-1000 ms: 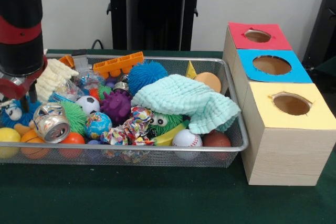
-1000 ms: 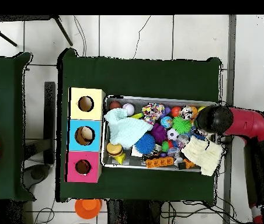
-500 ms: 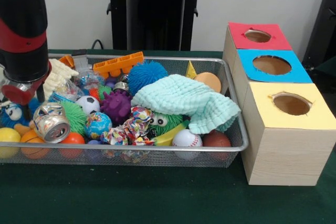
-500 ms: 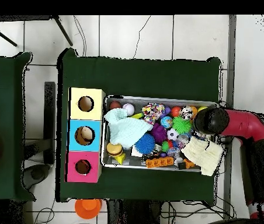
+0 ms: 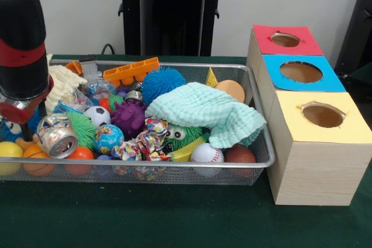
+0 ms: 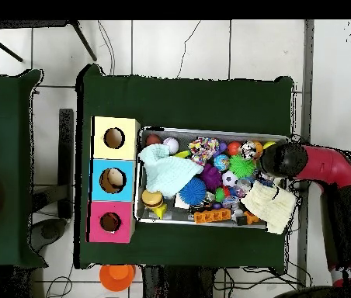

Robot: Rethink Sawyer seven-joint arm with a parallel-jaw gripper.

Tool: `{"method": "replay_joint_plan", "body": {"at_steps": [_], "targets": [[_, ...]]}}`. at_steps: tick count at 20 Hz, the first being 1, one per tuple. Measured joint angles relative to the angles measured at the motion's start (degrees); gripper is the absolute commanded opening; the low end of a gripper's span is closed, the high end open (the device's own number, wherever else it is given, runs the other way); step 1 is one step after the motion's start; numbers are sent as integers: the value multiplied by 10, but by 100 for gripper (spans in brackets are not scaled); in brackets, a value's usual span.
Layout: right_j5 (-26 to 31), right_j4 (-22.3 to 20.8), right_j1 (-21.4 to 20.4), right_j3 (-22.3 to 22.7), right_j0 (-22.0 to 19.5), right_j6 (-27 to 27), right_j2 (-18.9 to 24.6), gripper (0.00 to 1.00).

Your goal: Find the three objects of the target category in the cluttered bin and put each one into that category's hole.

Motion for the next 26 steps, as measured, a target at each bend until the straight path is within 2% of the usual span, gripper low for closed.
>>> {"method": "replay_joint_plan", "body": {"at_steps": [14, 26], "targets": [[1, -4, 16, -12, -13, 0, 19, 100], [-1, -8, 18, 3, -53, 0, 60, 100]]}}
